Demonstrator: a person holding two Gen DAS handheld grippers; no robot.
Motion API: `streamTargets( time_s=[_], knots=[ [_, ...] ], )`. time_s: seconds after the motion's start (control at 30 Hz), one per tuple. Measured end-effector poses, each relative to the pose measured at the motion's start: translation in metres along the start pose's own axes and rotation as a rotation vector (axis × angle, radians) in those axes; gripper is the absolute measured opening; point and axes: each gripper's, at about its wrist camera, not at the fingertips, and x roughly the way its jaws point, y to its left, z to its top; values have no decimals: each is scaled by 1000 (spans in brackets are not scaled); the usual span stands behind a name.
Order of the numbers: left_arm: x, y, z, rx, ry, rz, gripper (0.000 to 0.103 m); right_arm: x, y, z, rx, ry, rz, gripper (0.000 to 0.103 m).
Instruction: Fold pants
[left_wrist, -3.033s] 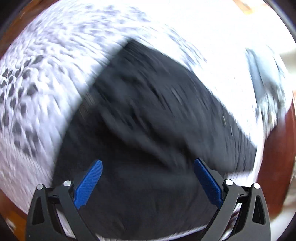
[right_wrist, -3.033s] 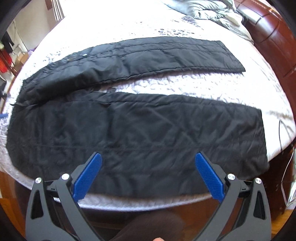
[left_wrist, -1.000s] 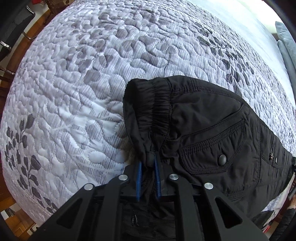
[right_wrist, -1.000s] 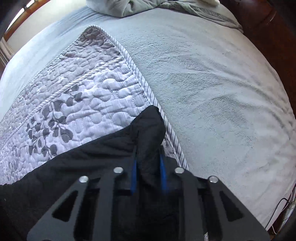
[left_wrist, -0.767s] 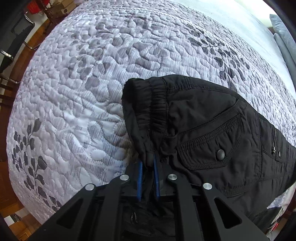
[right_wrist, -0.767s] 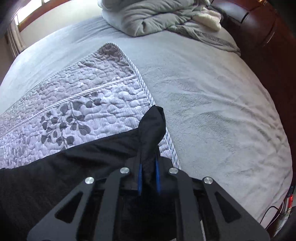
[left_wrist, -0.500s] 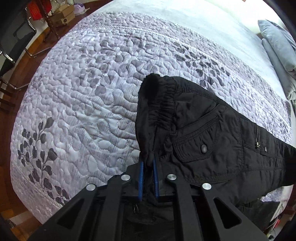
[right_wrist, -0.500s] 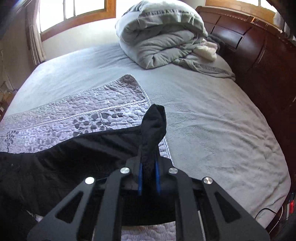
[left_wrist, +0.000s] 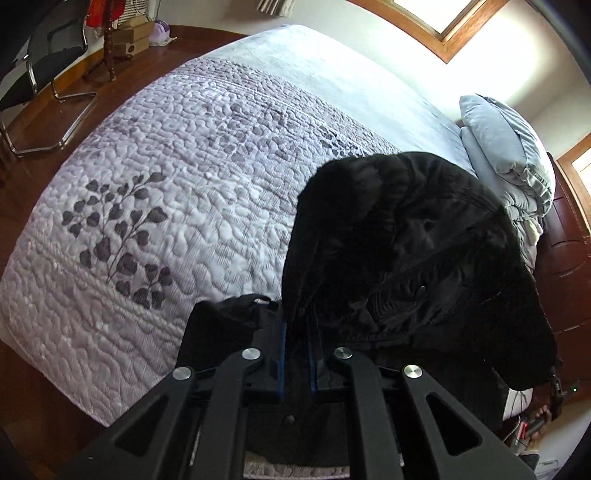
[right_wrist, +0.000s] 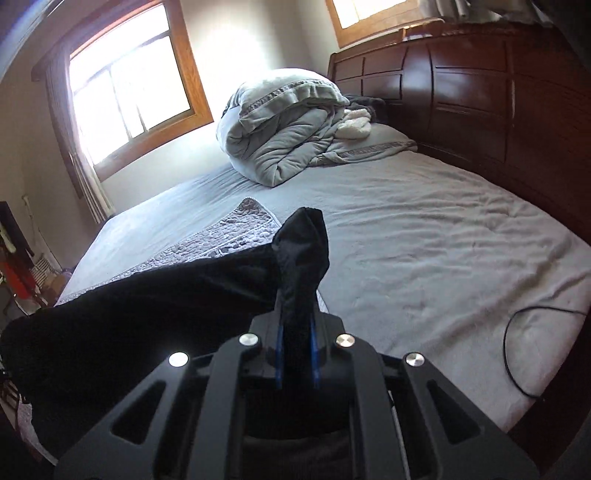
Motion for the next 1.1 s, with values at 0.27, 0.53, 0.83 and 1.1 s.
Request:
streamTargets(
  time_s=[0.27, 0.53, 0.83, 1.1],
  knots=[
    [-2, 50, -76, 3, 49, 154, 0, -24, -67, -102, 168, 88, -55, 10],
    [-9, 77, -117, -49, 70, 190, 21, -20, -58, -160, 137, 179, -151, 17],
    [-34, 61, -162, -87, 61, 3, 65, -29, -48, -157, 100, 191, -203, 27],
    [35, 72, -157, -241, 176, -96, 9, -33, -51, -159, 106, 207, -220, 32]
  ],
)
